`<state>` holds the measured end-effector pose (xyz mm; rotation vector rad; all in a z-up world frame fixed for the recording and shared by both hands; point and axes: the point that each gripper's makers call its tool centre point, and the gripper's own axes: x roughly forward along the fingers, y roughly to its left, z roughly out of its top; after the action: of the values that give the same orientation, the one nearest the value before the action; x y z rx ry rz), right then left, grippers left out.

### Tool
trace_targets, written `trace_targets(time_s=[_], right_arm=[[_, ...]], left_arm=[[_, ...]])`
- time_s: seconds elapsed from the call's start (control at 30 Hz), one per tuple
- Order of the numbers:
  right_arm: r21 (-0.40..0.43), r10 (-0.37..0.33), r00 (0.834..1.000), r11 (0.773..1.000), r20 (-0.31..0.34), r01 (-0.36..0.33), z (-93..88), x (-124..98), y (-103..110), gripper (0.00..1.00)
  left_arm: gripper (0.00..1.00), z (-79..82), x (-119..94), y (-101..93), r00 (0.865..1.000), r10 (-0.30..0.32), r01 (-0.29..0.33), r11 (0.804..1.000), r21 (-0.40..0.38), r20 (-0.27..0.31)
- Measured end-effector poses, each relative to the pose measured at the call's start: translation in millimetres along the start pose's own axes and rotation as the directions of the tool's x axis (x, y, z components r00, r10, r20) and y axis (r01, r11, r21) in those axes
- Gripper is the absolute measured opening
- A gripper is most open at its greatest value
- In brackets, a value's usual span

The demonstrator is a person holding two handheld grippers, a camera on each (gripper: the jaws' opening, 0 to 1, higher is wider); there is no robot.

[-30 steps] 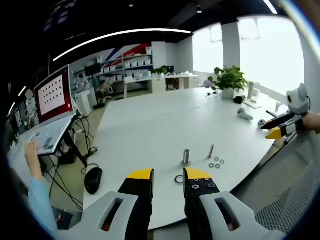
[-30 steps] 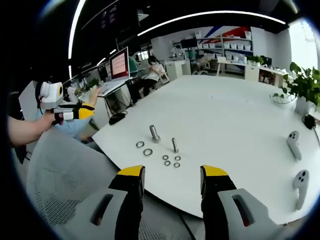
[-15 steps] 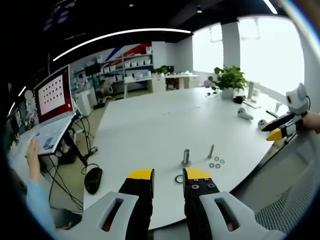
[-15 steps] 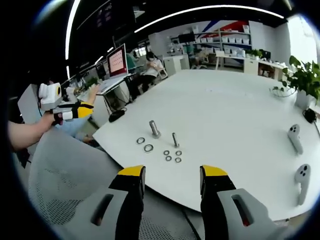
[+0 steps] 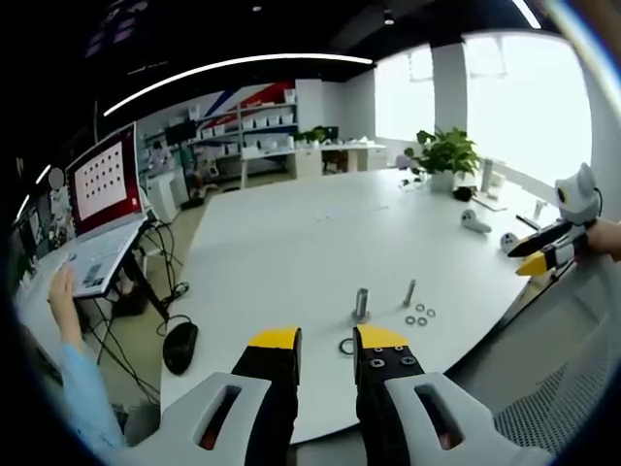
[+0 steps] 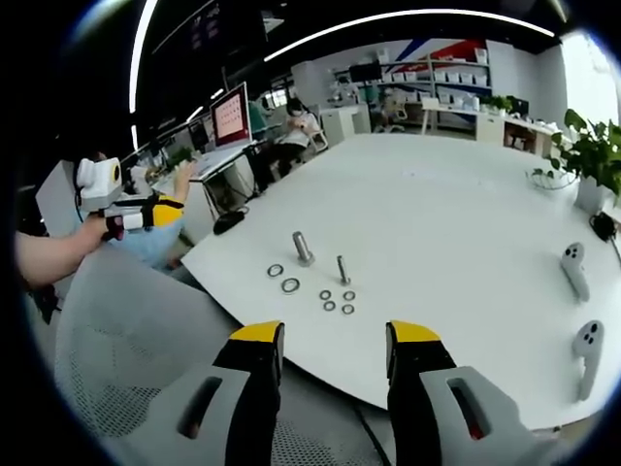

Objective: Place the washer onto the threaded stud by aligning its center hole with the stud, sliding it down to the base, and recovering from edge contact or off-axis alignment until the washer reaches the visible bottom stop.

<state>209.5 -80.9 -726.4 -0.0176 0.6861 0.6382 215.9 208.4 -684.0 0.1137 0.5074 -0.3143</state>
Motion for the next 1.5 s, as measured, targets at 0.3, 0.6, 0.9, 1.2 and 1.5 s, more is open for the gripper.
trace_targets(time_s=[0.3, 0.6, 0.9, 1.2, 1.5], right_arm=[[0.001, 0.004, 1.000, 1.000, -0.002, -0.004, -0.5, 0.3, 0.2, 0.44], [0.004, 0.008, 1.000, 1.000, 0.002, -0.008, 0.0, 0.0, 0.8, 0.44], [0.009, 0.014, 1.000, 1.000, 0.011, -0.014, 1.4, -0.5, 1.3, 0.43], [0.009, 0.023, 1.000, 1.000, 0.019, -0.023, 3.2, -0.2, 2.5, 0.43], [0.008, 0.027, 0.999, 1.000, 0.023, -0.027, 3.7, 0.4, 3.9, 0.43]], left_arm=[[0.19, -0.8, 0.1, 0.5, 1.000, 0.002, -0.002, 1.000, -0.002, -0.002], [0.19, -3.1, 1.2, 1.6, 1.000, 0.003, -0.003, 1.000, -0.003, -0.014], [0.19, -6.2, 1.5, 2.7, 1.000, 0.010, -0.010, 1.000, -0.009, -0.029], [0.19, -10.8, 2.0, 3.0, 0.998, 0.014, -0.014, 1.000, -0.003, -0.058], [0.17, -12.0, 2.9, 3.3, 0.998, 0.019, -0.020, 1.000, -0.003, -0.062]])
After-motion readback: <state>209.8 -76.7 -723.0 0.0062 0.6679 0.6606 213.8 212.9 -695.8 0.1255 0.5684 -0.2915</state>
